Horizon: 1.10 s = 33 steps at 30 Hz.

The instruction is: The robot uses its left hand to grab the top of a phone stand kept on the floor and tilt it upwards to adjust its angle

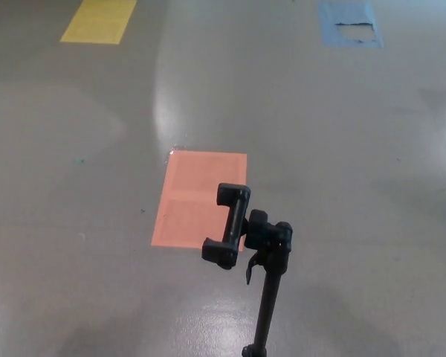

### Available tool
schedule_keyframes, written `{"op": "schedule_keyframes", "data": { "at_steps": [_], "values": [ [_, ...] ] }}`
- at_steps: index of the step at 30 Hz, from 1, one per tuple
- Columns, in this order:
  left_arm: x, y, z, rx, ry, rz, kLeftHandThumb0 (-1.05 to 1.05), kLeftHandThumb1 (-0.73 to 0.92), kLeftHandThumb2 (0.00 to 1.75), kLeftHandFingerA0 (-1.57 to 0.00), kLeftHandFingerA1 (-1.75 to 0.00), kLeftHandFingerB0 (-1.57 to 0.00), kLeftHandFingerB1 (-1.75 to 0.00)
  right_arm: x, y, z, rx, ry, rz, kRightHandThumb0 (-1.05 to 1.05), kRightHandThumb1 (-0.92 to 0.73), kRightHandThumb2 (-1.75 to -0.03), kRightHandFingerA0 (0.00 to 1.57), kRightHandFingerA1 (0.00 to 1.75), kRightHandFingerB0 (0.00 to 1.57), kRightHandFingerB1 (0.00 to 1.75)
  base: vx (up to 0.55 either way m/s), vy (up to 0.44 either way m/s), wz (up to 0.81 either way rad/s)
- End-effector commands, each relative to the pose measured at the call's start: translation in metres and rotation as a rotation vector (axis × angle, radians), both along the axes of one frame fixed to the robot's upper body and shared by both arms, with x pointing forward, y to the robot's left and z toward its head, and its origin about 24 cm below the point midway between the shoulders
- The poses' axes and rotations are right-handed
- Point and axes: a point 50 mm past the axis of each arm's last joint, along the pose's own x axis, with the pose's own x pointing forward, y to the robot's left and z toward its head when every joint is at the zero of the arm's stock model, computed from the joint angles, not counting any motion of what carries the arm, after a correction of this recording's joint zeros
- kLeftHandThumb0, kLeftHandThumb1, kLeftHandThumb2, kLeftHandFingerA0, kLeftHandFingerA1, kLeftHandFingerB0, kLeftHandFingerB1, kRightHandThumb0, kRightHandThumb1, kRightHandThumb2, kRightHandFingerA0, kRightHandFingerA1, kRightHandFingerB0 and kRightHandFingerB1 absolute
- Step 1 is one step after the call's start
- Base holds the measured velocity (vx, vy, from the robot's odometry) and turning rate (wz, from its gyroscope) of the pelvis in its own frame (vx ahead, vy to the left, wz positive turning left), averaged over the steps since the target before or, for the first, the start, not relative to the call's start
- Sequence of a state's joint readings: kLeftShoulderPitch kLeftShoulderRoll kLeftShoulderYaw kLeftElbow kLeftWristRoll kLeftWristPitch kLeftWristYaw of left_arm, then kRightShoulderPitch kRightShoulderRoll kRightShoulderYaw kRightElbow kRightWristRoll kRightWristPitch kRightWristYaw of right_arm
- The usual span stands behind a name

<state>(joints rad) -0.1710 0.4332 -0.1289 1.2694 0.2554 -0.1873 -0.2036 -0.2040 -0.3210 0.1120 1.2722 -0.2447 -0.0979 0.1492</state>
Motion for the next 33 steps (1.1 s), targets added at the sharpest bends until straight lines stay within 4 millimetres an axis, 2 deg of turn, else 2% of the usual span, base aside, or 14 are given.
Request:
{"op": "schedule_keyframes", "data": {
  "at_steps": [1, 2, 3, 4, 6, 7, 12, 13, 18, 22, 24, 25, 30, 33],
  "values": [
    [0.002, 0.004, 0.005, -0.01, -0.011, -0.037, -0.37, 0.46, 1.04, 0.0, -0.48, 0.0, -0.48, 0.002, -0.005, 0.004, -0.004, -0.003, 0.022, -0.7, -0.81, -0.64, 0.2, 0.37, 0.21, 0.3, 0.0, 0.0, 0.0],
    [0.005, 0.003, 0.006, -0.017, -0.044, -0.031, -0.79, 0.65, 0.96, -0.11, -0.42, -0.04, -0.34, 0.003, -0.005, 0.004, -0.006, -0.006, 0.023, -0.7, -0.81, -0.65, 0.2, 0.37, 0.21, 0.3, 0.0, 0.0, 0.0],
    [0.006, 0.002, 0.007, -0.023, -0.063, -0.03, -0.79, 0.65, 0.96, -0.11, -0.42, -0.04, -0.34, 0.004, -0.005, 0.004, -0.007, -0.007, 0.024, -0.7, -0.81, -0.65, 0.2, 0.37, 0.21, 0.3, 0.0, 0.0, 0.0],
    [0.01, 0.0, 0.008, -0.027, -0.101, -0.041, -0.37, 0.45, 1.04, 0.0, -0.47, 0.0, -0.49, 0.005, -0.005, 0.005, -0.01, -0.007, 0.024, -0.71, -0.81, -0.65, 0.19, 0.36, 0.2, 0.29, 0.0, 0.0, 0.0],
    [0.012, -0.002, 0.01, -0.024, -0.128, -0.054, -0.37, 0.45, 1.04, 0.0, -0.47, 0.0, -0.49, 0.005, -0.006, 0.005, -0.012, -0.007, 0.023, -0.71, -0.81, -0.65, 0.19, 0.36, 0.2, 0.29, 0.0, 0.0, 0.0],
    [0.019, -0.006, 0.013, -0.007, -0.19, -0.084, -0.77, 0.82, 0.65, -0.24, -0.3, -0.07, -0.26, 0.007, -0.006, 0.006, -0.014, -0.01, 0.025, -0.7, -0.81, -0.65, 0.19, 0.35, 0.2, 0.28, 0.0, 0.0, 0.0],
    [0.033, -0.015, 0.022, 0.014, -0.324, -0.146, -0.73, 0.83, 0.66, -0.22, -0.31, -0.08, -0.21, 0.011, -0.006, 0.009, 0.005, -0.022, 0.018, -0.67, -0.8, -0.64, 0.17, 0.33, 0.21, 0.28, 0.0, 0.0, 0.0],
    [0.046, -0.024, 0.033, 0.033, -0.424, -0.244, -0.71, 0.83, 0.67, -0.2, -0.31, -0.06, -0.19, 0.011, -0.008, 0.009, 0.001, -0.019, 0.023, -0.67, -0.8, -0.64, 0.17, 0.33, 0.21, 0.29, 0.0, 0.0, 0.0],
    [0.064, -0.039, 0.053, 0.074, -0.565, -0.418, -0.76, 0.84, 0.67, -0.25, -0.32, -0.04, -0.19, 0.014, -0.009, 0.011, -0.02, -0.017, 0.043, -0.67, -0.82, -0.64, 0.2, 0.35, 0.22, 0.3, 0.0, 0.0, 0.0],
    [0.085, -0.06, 0.094, 0.153, -0.737, -0.686, -0.79, 0.86, 0.67, -0.21, -0.29, 0.0, -0.18, 0.017, -0.011, 0.013, -0.016, -0.02, 0.026, -0.67, -0.81, -0.65, 0.18, 0.35, 0.2, 0.29, 0.0, 0.0, 0.0],
    [0.088, -0.065, 0.103, 0.178, -0.774, -0.738, -0.79, 0.86, 0.67, -0.21, -0.29, 0.0, -0.18, 0.018, -0.011, 0.014, -0.014, -0.022, 0.02, -0.67, -0.81, -0.65, 0.18, 0.35, 0.2, 0.29, 0.0, 0.0, 0.0],
    [0.091, -0.07, 0.113, 0.196, -0.824, -0.777, -0.81, 0.66, 1.0, -0.15, -0.44, -0.03, -0.21, 0.019, -0.011, 0.014, -0.018, -0.021, 0.023, -0.68, -0.81, -0.65, 0.17, 0.34, 0.2, 0.29, 0.0, 0.0, 0.0],
    [0.107, -0.094, 0.154, 0.248, -0.968, -0.951, -0.82, 0.63, 0.97, -0.14, -0.43, -0.02, -0.22, 0.023, -0.011, 0.017, -0.021, -0.033, 0.033, -0.67, -0.81, -0.64, 0.17, 0.35, 0.21, 0.3, 0.0, 0.0, 0.0],
    [0.111, -0.1, 0.166, 0.272, -1.007, -0.998, -0.85, 0.62, 0.97, -0.15, -0.43, -0.03, -0.23, 0.026, -0.011, 0.018, -0.02, -0.04, 0.036, -0.67, -0.8, -0.64, 0.18, 0.35, 0.22, 0.3, 0.0, 0.0, 0.0]
  ]
}}
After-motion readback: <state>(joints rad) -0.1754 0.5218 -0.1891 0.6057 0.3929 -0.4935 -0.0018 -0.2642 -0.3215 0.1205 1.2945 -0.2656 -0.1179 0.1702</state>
